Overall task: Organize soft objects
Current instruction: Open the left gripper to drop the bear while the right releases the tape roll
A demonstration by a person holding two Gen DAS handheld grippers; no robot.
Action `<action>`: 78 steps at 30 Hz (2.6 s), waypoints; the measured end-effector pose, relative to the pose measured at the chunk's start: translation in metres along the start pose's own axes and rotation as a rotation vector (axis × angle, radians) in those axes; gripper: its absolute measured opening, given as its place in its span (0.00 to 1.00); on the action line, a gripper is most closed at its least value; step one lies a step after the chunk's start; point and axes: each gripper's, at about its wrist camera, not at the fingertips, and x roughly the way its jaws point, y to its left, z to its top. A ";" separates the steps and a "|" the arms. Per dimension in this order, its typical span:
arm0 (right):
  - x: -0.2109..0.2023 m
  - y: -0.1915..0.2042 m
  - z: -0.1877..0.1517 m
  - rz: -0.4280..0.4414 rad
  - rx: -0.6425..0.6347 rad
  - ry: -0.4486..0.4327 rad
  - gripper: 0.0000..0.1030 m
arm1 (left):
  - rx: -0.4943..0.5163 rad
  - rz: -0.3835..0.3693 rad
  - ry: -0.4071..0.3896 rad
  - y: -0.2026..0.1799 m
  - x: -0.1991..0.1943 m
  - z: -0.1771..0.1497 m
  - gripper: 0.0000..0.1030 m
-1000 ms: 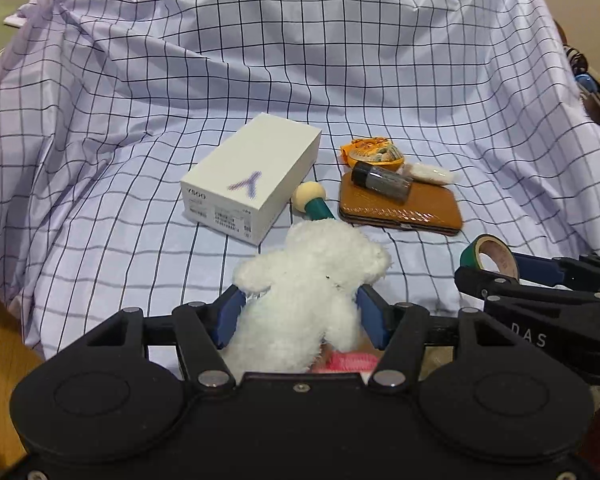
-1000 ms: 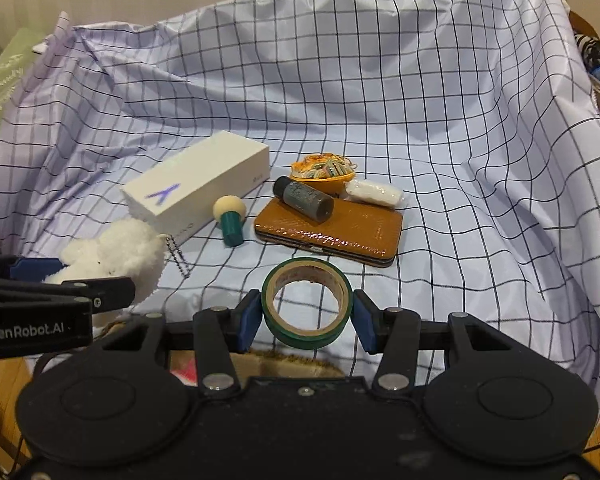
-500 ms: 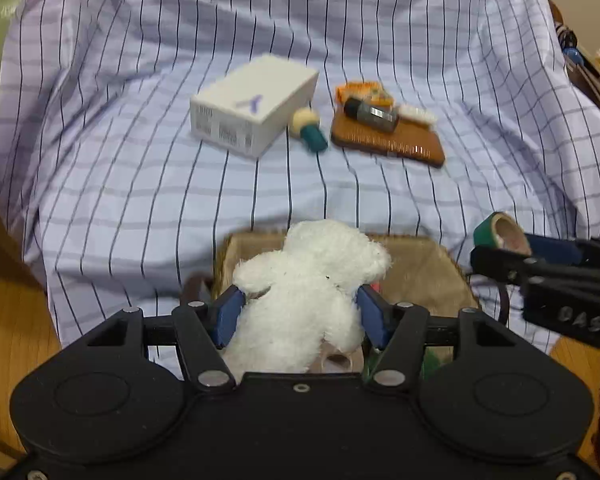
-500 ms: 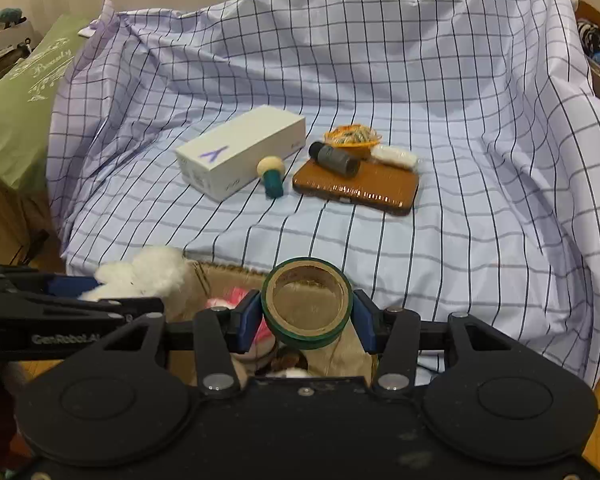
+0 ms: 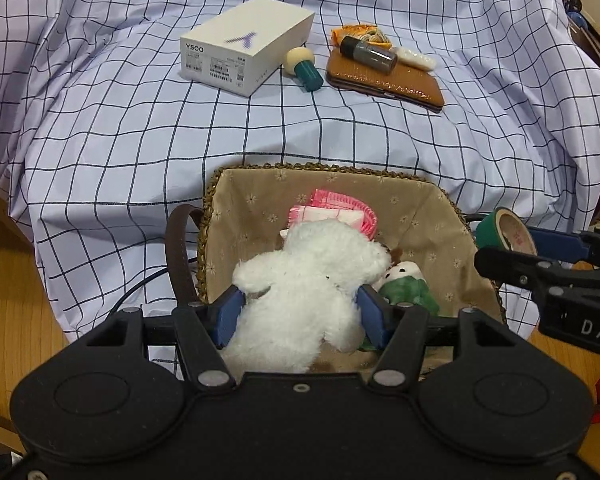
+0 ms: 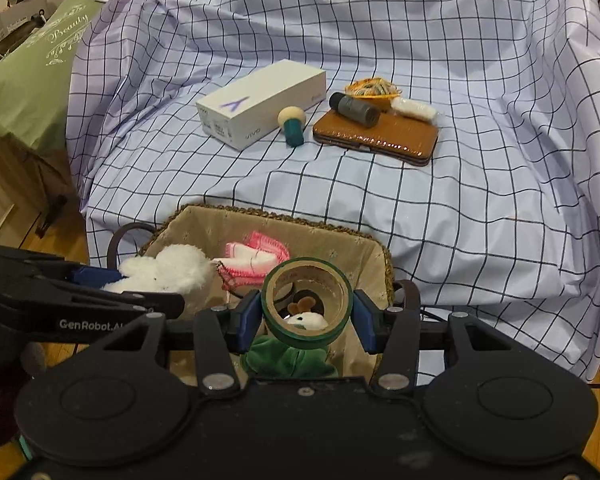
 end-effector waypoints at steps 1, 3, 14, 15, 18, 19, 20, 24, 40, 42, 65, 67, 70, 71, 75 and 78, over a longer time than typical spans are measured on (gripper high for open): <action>0.002 0.000 0.000 0.002 0.000 0.006 0.46 | -0.003 0.001 0.002 0.001 0.001 0.001 0.56; 0.004 0.001 0.000 0.007 -0.001 0.016 0.46 | -0.006 0.003 0.006 0.002 0.002 0.001 0.56; 0.016 -0.002 0.001 0.005 -0.005 0.056 0.46 | -0.006 0.019 0.028 0.007 0.009 0.004 0.59; 0.016 -0.002 0.001 0.005 -0.005 0.057 0.46 | -0.008 0.020 0.028 0.007 0.009 0.004 0.60; 0.018 -0.002 0.001 0.005 -0.007 0.062 0.46 | -0.012 0.019 0.025 0.008 0.009 0.004 0.60; 0.018 -0.002 0.001 0.005 -0.008 0.063 0.46 | -0.012 0.017 0.023 0.008 0.008 0.004 0.61; 0.019 -0.001 0.001 0.005 -0.008 0.066 0.46 | -0.012 0.015 0.022 0.008 0.008 0.005 0.61; 0.021 -0.001 0.000 0.008 -0.011 0.073 0.46 | -0.010 0.013 0.022 0.008 0.009 0.005 0.62; 0.024 0.000 0.001 0.019 -0.024 0.085 0.47 | -0.009 0.008 0.026 0.006 0.010 0.007 0.62; 0.024 0.000 0.001 0.018 -0.023 0.085 0.47 | -0.009 0.007 0.026 0.006 0.010 0.007 0.62; 0.024 -0.001 0.003 0.022 -0.017 0.080 0.49 | 0.002 0.002 0.027 0.003 0.011 0.007 0.62; 0.024 -0.001 0.003 0.022 -0.017 0.080 0.49 | 0.002 0.002 0.027 0.003 0.011 0.007 0.62; 0.024 -0.001 0.003 0.021 -0.017 0.080 0.50 | 0.003 0.002 0.027 0.002 0.011 0.008 0.62; 0.024 -0.001 0.003 0.021 -0.016 0.079 0.50 | 0.005 0.002 0.027 0.002 0.011 0.008 0.62; 0.025 -0.003 0.004 0.020 -0.012 0.078 0.50 | 0.011 0.002 0.024 0.001 0.009 0.012 0.62; 0.026 -0.003 0.005 0.017 -0.009 0.076 0.51 | 0.015 0.002 0.020 0.001 0.008 0.014 0.62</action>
